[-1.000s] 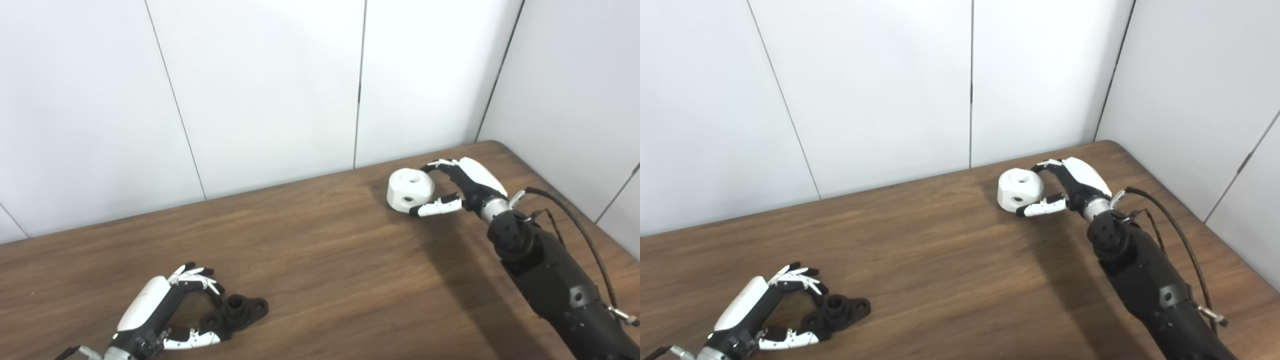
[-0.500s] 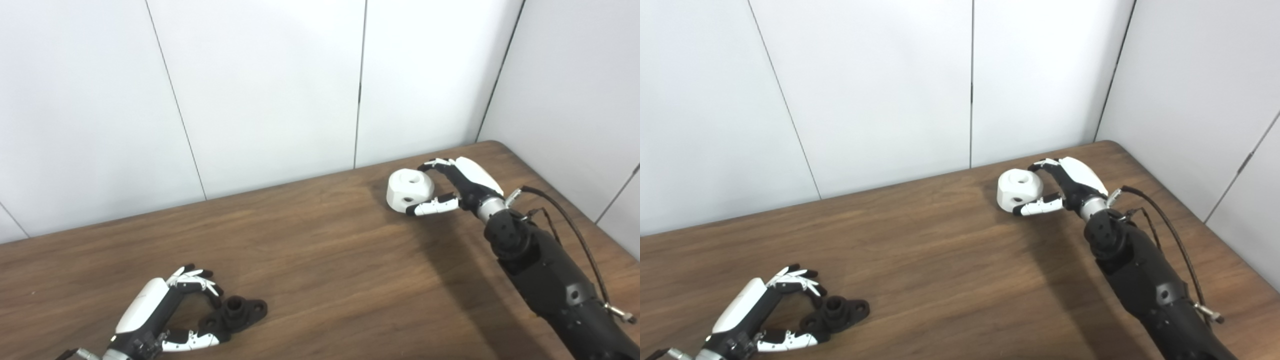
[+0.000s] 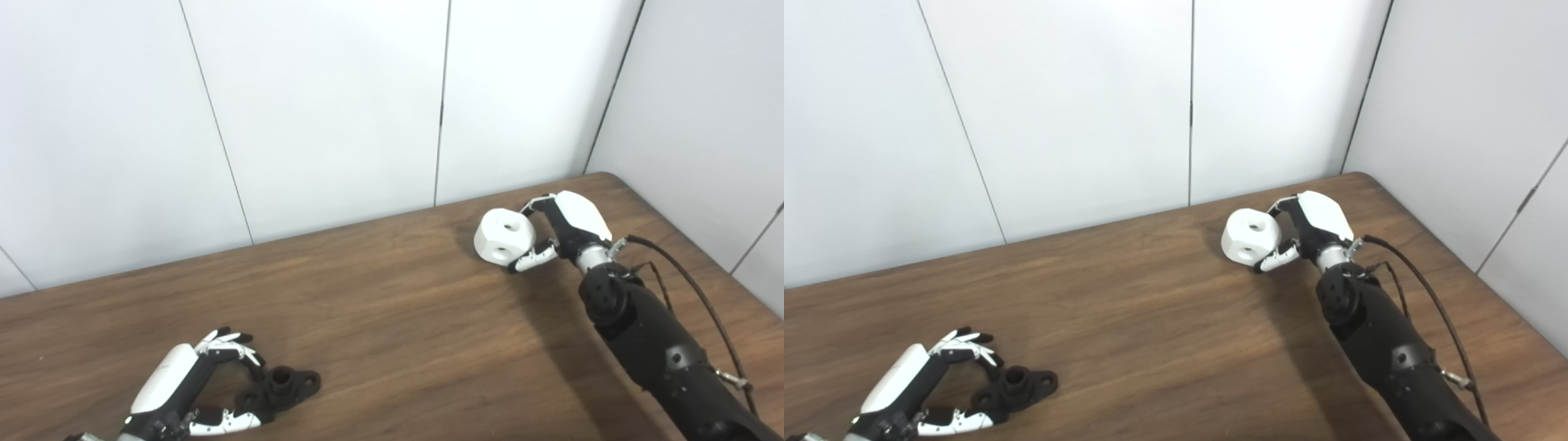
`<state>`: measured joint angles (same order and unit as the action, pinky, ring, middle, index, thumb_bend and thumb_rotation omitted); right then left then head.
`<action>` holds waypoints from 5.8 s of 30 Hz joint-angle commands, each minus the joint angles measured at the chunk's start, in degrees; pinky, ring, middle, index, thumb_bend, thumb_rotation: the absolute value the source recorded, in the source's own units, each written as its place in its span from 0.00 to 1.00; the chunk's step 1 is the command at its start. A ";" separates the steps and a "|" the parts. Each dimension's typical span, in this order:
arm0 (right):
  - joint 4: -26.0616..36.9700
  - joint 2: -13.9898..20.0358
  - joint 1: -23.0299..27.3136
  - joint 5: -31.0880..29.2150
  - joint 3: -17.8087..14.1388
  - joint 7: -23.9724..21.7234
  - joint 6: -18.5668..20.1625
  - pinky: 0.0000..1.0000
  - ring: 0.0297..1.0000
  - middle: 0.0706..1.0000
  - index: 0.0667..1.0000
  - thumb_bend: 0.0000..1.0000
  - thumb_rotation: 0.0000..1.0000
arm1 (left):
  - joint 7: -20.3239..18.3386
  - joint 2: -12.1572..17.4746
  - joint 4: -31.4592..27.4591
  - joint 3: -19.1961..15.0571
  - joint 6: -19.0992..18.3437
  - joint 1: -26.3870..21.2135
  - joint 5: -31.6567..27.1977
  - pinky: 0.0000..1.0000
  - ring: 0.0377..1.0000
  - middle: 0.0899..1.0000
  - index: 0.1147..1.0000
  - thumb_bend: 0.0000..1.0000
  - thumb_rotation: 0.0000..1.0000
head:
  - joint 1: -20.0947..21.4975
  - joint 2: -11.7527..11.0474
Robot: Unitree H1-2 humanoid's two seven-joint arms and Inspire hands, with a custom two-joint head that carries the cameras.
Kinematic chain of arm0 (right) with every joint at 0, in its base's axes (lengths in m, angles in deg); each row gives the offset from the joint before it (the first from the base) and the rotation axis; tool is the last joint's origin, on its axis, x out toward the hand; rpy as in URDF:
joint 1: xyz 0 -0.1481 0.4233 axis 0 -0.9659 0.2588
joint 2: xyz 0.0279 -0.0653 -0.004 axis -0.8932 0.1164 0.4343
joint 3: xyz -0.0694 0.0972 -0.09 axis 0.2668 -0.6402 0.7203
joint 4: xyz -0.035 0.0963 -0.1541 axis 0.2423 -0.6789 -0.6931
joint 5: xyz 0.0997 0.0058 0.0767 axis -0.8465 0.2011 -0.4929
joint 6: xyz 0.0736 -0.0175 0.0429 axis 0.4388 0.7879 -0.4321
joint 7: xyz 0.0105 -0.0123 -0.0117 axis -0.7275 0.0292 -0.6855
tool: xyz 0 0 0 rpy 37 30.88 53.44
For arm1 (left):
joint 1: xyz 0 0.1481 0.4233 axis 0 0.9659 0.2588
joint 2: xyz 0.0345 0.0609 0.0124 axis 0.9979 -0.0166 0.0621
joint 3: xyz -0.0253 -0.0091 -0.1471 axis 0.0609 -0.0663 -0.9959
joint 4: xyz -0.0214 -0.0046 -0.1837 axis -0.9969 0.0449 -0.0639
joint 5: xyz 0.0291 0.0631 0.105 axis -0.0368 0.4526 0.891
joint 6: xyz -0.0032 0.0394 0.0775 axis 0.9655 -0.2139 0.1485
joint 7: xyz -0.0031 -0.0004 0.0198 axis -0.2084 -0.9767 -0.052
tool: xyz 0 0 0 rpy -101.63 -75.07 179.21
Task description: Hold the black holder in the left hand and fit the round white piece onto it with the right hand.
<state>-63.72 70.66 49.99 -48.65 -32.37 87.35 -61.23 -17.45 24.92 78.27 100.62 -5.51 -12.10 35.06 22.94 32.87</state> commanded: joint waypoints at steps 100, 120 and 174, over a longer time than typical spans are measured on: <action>37.50 -10.84 11.68 5.07 15.70 -35.53 -4.34 1.00 0.94 0.71 0.44 0.52 0.14 | 4.26 -4.27 1.16 6.66 -4.62 -2.34 7.36 1.00 0.87 0.64 0.41 0.52 0.05 | -20.30 6.85; 35.92 -10.79 9.94 5.08 15.59 -36.55 -6.27 1.00 0.93 0.71 0.44 0.52 0.14 | 4.73 -4.93 -0.49 7.24 -6.25 -1.71 7.87 1.00 0.87 0.63 0.41 0.52 0.05 | -21.90 7.43; 30.76 -11.88 6.32 7.68 16.59 -33.78 -10.26 1.00 0.92 0.71 0.44 0.53 0.14 | 3.62 -5.36 -4.29 6.94 -7.63 -0.93 7.82 1.00 0.88 0.62 0.41 0.52 0.05 | -24.08 8.61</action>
<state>-33.74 58.97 55.12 -40.90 -15.56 52.25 -69.85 -13.21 19.79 75.37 107.05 -13.12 -12.39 42.49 -1.14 41.40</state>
